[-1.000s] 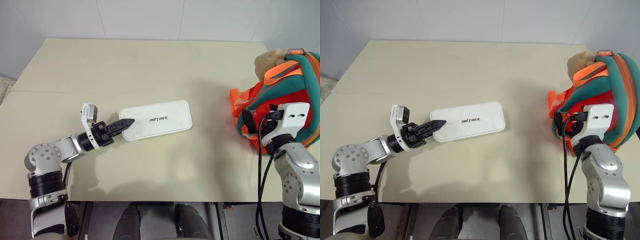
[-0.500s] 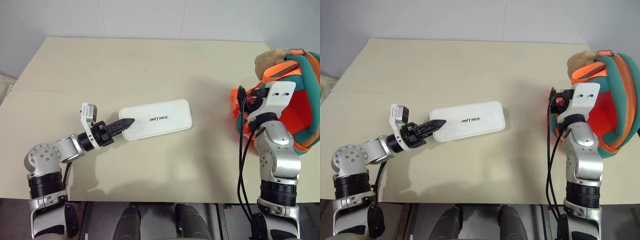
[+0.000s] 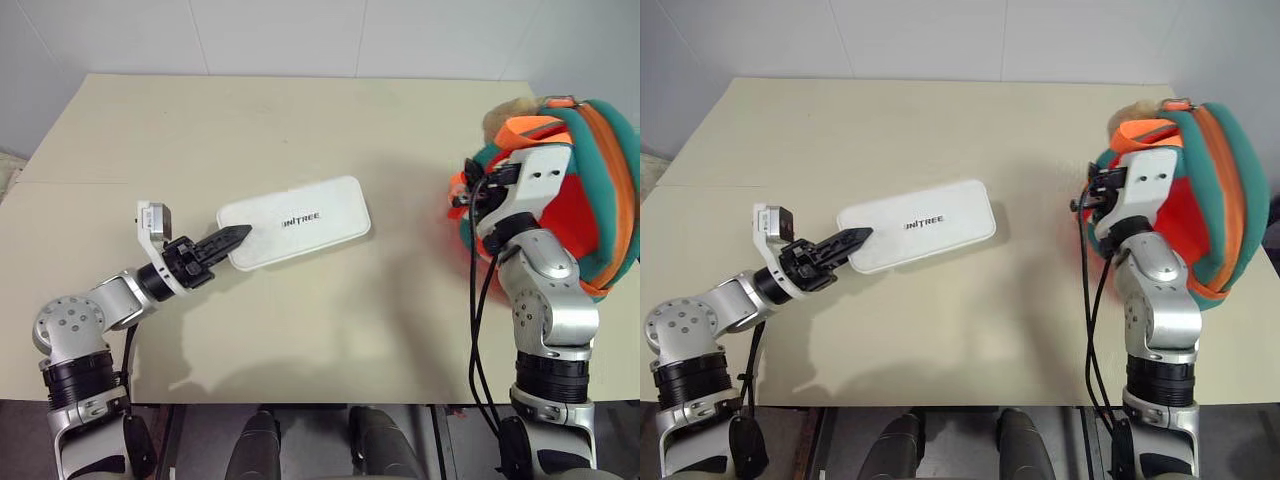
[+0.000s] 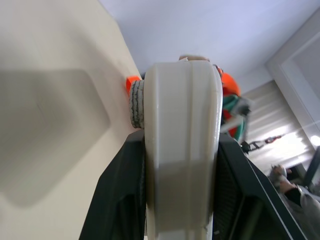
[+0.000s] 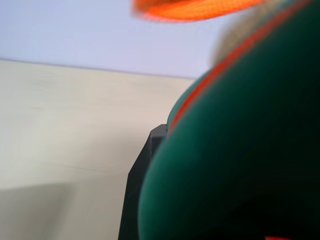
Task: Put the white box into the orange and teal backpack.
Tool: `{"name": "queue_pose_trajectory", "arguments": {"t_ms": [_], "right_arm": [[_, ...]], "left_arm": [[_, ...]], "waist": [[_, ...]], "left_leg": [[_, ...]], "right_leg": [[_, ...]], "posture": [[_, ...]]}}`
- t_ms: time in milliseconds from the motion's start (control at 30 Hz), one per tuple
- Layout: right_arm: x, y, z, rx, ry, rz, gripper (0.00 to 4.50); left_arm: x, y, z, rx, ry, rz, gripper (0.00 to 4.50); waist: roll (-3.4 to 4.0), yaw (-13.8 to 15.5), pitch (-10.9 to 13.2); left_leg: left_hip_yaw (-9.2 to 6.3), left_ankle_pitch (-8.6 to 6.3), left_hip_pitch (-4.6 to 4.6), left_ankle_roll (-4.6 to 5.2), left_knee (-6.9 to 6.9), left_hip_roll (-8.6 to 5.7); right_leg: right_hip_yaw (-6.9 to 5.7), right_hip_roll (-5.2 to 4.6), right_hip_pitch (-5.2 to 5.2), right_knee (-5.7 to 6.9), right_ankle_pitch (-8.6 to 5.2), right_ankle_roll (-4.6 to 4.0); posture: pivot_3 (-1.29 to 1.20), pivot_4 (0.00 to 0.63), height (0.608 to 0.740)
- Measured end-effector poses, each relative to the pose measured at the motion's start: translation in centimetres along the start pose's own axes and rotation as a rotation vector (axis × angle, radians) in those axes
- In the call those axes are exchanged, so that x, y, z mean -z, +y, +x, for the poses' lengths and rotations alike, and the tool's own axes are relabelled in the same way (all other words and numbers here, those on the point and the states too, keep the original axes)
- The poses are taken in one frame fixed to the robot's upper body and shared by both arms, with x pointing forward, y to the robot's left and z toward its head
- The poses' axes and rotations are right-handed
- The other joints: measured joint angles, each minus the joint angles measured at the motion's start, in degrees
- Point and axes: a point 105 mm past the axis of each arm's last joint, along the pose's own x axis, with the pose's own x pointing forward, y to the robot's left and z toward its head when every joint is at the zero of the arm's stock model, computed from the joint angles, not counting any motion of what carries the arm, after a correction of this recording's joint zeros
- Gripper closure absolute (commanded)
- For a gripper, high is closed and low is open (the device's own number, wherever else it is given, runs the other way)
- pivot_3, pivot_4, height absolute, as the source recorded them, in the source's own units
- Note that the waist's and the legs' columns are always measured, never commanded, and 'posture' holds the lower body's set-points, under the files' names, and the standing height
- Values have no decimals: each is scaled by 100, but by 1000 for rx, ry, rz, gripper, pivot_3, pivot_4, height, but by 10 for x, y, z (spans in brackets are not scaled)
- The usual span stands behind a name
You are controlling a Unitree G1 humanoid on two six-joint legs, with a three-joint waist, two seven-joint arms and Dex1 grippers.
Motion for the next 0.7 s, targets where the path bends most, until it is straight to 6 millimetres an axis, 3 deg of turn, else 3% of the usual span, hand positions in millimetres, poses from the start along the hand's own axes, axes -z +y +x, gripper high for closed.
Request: {"name": "queue_pose_trajectory", "arguments": {"t_ms": [233, 467, 700], "right_arm": [[-27, 54, -8, -318, -15, 66, 4500], [-74, 111, -36, -743, -83, 110, 4500], [-91, 128, -66, -1028, -71, 166, 4500]], "left_arm": [[-28, -1, -9, -34, -51, 62, 3191], [-68, -6, -24, -75, -102, 172, 3191], [-73, -2, -34, -94, -59, 190, 3191]], "waist": [[2, 6, 2], [4, -6, 3], [3, 31, 4]], "left_leg": [[0, -1, -18, 1, -1, 0], [0, -1, -21, 2, -8, 1], [0, -4, -27, 6, -13, 1]], "right_leg": [[-1, 0, -16, -3, 0, 1], [-2, 0, -21, -8, -1, 0], [-5, 0, -21, -15, -5, 1]], "posture": [[0, 150, 740], [0, 150, 740], [0, 150, 740]]}}
